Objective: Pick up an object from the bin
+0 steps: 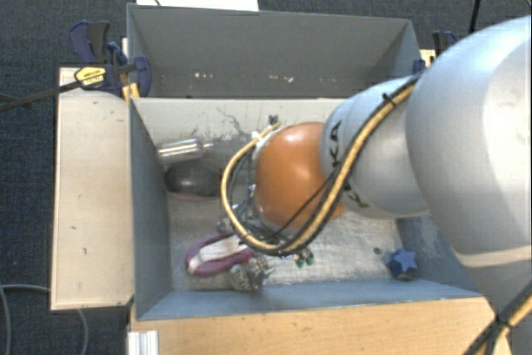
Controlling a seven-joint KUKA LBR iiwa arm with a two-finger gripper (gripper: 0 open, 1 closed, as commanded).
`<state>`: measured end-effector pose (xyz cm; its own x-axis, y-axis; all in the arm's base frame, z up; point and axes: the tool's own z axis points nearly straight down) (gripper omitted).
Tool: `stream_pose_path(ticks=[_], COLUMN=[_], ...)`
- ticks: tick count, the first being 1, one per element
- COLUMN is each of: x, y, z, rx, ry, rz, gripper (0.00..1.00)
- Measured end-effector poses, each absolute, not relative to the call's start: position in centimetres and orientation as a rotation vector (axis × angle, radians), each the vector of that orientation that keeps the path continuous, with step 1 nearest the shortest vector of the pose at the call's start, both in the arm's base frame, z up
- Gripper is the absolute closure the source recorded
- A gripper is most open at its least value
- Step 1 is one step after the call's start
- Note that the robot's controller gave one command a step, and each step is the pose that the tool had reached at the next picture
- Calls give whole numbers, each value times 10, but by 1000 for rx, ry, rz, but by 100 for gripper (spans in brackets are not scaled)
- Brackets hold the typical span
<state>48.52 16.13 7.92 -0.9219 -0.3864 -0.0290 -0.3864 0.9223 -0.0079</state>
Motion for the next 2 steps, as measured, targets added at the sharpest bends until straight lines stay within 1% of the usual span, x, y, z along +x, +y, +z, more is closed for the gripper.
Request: stream_pose_path(ticks=[1, 2], x=[484, 522], y=[161, 114], z=[78, 222], rx=[-605, -993], ry=[3056, 2972], rz=[-1, -3], gripper=[100, 100])
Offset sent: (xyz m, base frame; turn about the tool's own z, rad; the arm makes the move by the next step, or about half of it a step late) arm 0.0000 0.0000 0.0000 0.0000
